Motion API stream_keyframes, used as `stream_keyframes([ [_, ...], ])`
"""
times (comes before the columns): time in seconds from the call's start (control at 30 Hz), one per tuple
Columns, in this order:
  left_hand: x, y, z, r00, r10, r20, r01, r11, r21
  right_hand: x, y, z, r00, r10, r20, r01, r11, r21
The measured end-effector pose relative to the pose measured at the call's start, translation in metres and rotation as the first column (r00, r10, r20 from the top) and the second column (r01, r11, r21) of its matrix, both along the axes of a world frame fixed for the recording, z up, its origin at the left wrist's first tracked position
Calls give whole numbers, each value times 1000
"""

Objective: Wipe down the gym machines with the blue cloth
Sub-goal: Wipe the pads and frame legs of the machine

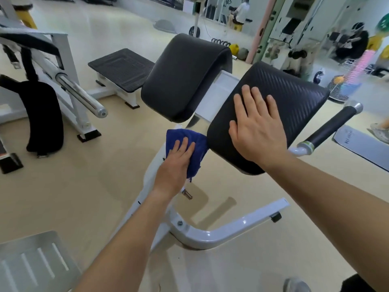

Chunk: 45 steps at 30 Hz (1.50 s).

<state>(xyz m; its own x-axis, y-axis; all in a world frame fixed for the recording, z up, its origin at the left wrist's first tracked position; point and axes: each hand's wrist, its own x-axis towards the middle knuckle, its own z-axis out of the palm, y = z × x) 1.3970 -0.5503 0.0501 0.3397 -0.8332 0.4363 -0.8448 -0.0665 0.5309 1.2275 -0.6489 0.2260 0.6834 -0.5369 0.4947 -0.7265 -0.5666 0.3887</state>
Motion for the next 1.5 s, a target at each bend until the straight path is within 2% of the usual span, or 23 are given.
stream_keyframes([
  [0.17,1,-7,19,992,-29,-126,25,999,-33,2,2,0,1000,9,-11,-9,1000,-3],
  [0.33,13,-42,42,992,-107,-72,97,987,-132,1,0,-1,1000,8,-12,-8,1000,-16],
  [0.43,22,-44,36,991,-134,7,133,981,-141,3,-1,-1,1000,7,-10,-7,1000,-10],
  [0.53,21,-36,37,990,-141,-2,139,981,-137,2,-1,-1,1000,3,-20,-3,1000,1],
  [0.7,13,-38,84,975,-90,-201,34,964,-264,1,-1,1,1000,5,-25,-4,1000,22],
  [0.83,10,-49,113,957,-85,-277,-13,942,-334,1,-1,2,1000,1,-29,0,999,38],
  [0.93,17,-53,135,954,-42,-298,-98,893,-439,1,-2,3,1000,9,-30,-8,999,42],
  [1.07,17,-64,152,966,-63,-249,-87,830,-551,2,-2,3,1000,18,-16,-17,999,41],
  [1.13,10,-73,140,976,-77,-202,-38,859,-511,2,-3,3,1000,15,-17,-14,999,41],
  [1.23,5,-71,105,984,-145,-103,98,927,-362,1,-2,5,1000,11,-28,-10,999,47],
  [1.37,13,-57,84,991,-112,69,126,961,-246,1,-1,6,999,6,-40,-4,999,53],
  [1.43,13,-53,86,988,-150,41,156,965,-211,1,0,6,999,-2,-45,5,998,59],
  [1.5,12,-52,97,974,-203,-103,177,960,-217,1,1,6,999,-6,-40,8,998,61],
])
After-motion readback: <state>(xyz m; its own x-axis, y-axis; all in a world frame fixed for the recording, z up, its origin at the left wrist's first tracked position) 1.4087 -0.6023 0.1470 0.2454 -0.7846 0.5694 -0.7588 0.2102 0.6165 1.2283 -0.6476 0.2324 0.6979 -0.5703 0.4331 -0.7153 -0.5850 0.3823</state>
